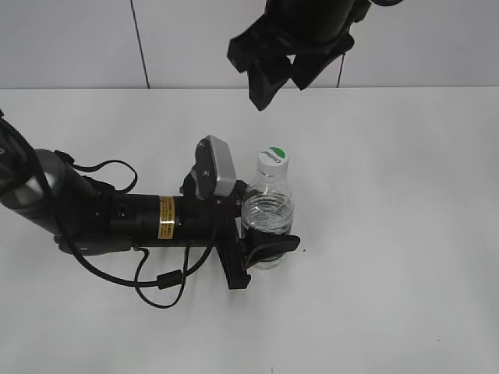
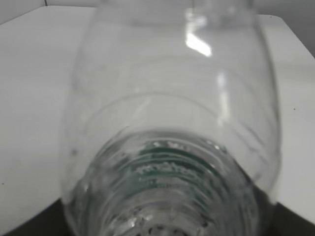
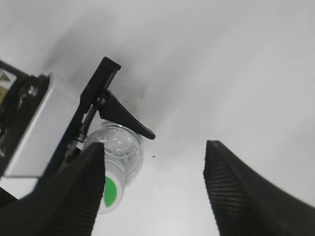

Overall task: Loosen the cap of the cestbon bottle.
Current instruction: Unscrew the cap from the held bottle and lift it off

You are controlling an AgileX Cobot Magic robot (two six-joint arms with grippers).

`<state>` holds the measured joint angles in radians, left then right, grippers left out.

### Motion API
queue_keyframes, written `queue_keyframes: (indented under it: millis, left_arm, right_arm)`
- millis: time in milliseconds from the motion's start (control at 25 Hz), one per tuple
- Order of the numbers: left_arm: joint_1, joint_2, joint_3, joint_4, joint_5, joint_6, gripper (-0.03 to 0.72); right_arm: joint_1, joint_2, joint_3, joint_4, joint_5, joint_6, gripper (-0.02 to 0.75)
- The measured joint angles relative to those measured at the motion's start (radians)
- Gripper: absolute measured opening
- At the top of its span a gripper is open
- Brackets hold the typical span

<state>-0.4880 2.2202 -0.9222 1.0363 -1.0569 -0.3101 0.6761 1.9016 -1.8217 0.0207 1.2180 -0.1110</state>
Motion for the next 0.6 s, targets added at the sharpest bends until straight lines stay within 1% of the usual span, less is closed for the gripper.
queue_keyframes:
  millis: [80,120,200,280,360,480,600]
  left_arm:
    - [0.000,0.000,0.000,0.000,0.000,0.000,0.406]
    - [0.000,0.000,0.000,0.000,0.000,0.000,0.406]
    - [0.000,0.000,0.000,-0.001,0.001,0.000,0.406]
    - [0.000,0.000,0.000,-0.001,0.001,0.000,0.406]
    - [0.000,0.000,0.000,-0.001,0.001,0.000,0.406]
    - [0.000,0.000,0.000,-0.003,0.002,0.000,0.406]
    - [0.000,0.000,0.000,-0.004,0.002,0.000,0.406]
  right_arm:
    - [0.000,0.000,0.000,0.041,0.000,0.133,0.484]
    - [0.000,0.000,0.000,0.078,0.000,0.177,0.484]
    - [0.000,0.000,0.000,0.153,0.001,0.221,0.484]
    - [0.000,-0.001,0.000,0.193,0.001,0.259,0.484]
    - [0.000,-0.010,0.000,0.197,0.001,0.296,0.484]
    - [0.000,-0.031,0.002,0.173,0.001,0.343,0.484]
    - [0.000,-0.053,0.041,0.159,0.001,0.374,0.484]
